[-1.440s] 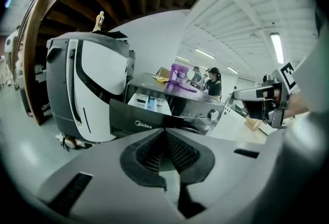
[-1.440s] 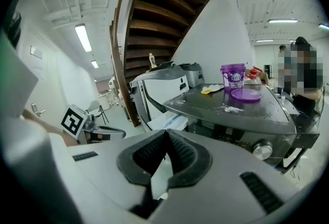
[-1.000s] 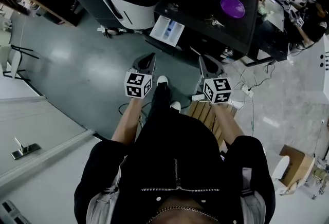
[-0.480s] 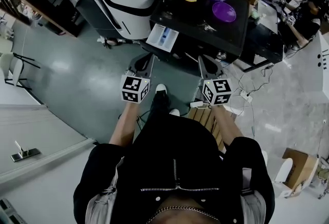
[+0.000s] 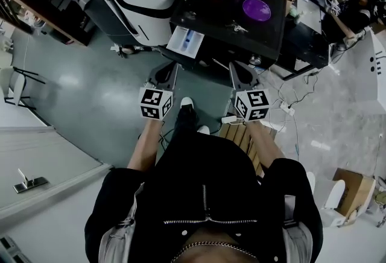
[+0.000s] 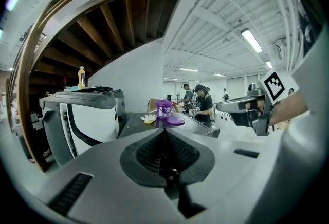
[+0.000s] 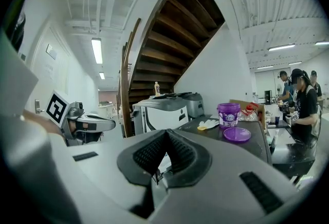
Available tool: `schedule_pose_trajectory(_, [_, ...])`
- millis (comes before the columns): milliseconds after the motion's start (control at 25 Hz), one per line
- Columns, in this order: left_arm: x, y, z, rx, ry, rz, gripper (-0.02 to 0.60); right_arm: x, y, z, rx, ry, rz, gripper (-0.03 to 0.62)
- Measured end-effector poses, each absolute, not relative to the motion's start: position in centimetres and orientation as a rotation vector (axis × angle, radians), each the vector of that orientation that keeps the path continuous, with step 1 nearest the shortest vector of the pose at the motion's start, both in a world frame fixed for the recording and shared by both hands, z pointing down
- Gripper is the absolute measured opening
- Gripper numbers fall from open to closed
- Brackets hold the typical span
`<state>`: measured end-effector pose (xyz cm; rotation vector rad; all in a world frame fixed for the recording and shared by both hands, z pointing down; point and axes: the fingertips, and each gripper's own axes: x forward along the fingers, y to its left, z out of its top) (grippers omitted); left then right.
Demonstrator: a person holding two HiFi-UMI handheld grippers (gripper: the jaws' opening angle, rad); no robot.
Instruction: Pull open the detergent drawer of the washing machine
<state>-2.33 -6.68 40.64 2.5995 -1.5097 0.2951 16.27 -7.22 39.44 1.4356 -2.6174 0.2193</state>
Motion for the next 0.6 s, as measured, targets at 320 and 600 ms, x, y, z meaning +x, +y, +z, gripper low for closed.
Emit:
schedule_pose_trajectory(320, [-2.12,-6.20,41.35,2.595,-1.497,0.291,0.021,16.25,-6.81,39.91,1.436,-2.614,0.230,0.005])
schedule_pose_trajectory(600, [-2.27,-6.51,41.36,2.594,-1.493,0.290,0.021,15.90,-6.99,40.00,1.442,-2.613,0.239,0.005])
